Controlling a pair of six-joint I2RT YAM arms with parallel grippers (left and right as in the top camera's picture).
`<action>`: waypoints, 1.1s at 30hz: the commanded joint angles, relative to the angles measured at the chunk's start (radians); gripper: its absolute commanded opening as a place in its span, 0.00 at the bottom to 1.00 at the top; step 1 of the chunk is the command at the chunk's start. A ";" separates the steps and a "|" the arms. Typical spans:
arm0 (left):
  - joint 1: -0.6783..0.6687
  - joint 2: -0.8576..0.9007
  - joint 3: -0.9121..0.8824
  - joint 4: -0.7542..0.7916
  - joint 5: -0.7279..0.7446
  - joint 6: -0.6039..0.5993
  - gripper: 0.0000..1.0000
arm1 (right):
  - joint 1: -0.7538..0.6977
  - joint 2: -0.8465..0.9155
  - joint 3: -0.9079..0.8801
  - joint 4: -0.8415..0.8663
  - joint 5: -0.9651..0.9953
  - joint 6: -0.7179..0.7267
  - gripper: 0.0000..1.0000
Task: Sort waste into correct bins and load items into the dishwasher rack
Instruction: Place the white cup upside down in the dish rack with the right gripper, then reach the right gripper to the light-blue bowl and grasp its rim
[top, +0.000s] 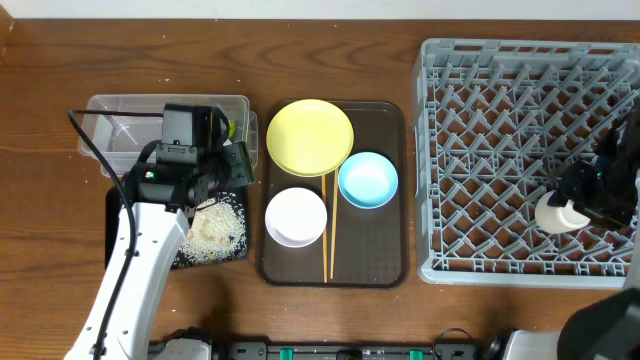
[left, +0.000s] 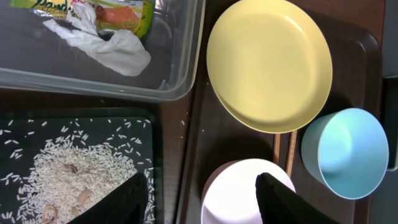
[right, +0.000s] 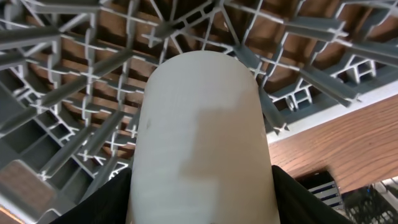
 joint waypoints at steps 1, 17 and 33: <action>0.004 -0.001 0.008 -0.002 -0.013 0.009 0.59 | -0.010 0.042 -0.013 0.004 0.014 0.012 0.13; 0.004 -0.001 0.008 -0.022 -0.013 0.009 0.59 | -0.003 0.126 -0.013 0.028 -0.047 0.012 0.79; 0.004 0.000 0.008 -0.147 -0.042 0.001 0.59 | 0.305 -0.042 0.086 0.380 -0.450 -0.160 0.73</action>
